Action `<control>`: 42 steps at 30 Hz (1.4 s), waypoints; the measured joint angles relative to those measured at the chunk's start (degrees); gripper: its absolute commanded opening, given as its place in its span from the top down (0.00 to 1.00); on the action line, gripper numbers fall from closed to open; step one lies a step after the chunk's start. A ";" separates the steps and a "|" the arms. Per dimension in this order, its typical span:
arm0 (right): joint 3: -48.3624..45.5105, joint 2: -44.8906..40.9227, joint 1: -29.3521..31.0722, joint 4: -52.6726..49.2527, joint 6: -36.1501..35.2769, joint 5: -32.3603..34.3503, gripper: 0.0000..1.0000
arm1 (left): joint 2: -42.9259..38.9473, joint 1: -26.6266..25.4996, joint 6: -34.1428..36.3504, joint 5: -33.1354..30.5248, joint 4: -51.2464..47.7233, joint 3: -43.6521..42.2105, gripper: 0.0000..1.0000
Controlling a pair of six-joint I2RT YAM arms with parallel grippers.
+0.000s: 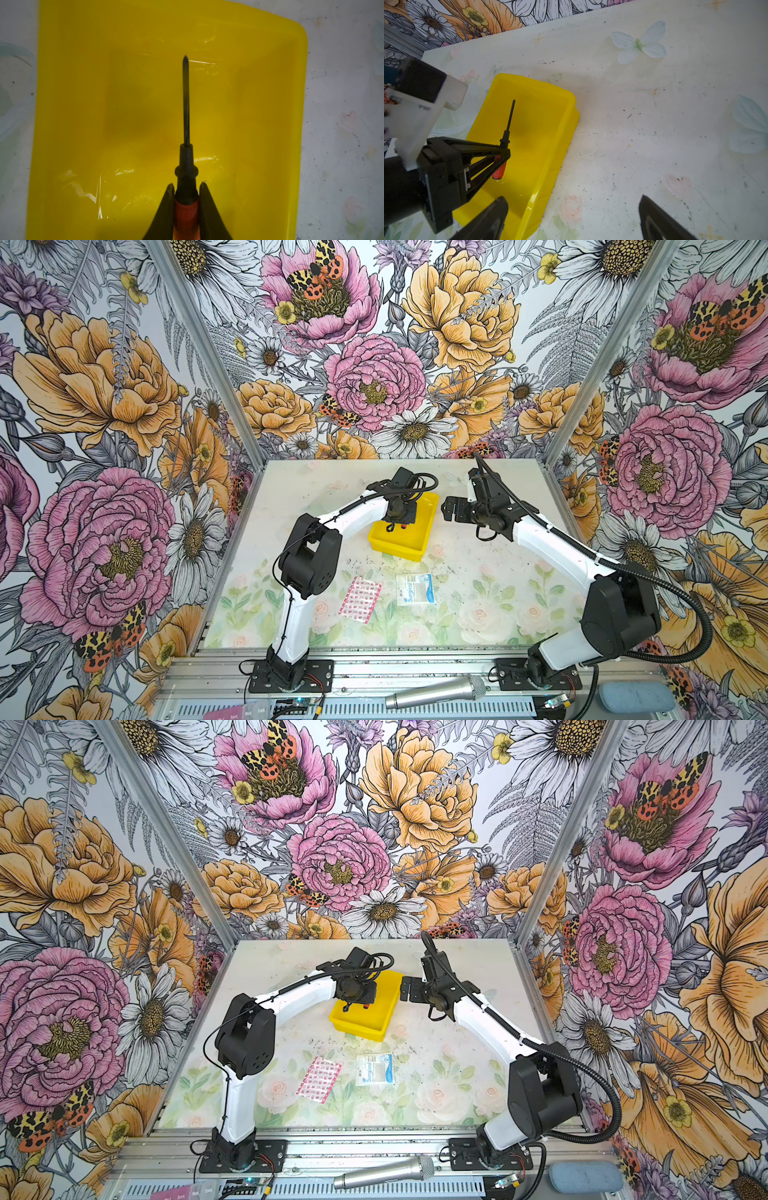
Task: Put the screwdriver in the bin
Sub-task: 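Carry the screwdriver with the left gripper over the yellow bin, then open the left gripper to drop the screwdriver into the bin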
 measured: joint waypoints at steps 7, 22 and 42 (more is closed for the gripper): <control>-0.92 -0.83 -0.28 0.00 1.29 0.00 0.00 | 2.56 0.00 0.00 -0.02 -0.35 0.74 0.89; -1.27 -0.85 -0.33 0.00 1.99 0.07 0.00 | 5.51 0.00 0.02 0.00 -0.55 1.07 0.78; -2.19 -3.78 -1.07 0.24 2.10 0.37 0.01 | 4.07 0.00 -0.46 -0.31 -0.55 0.37 0.58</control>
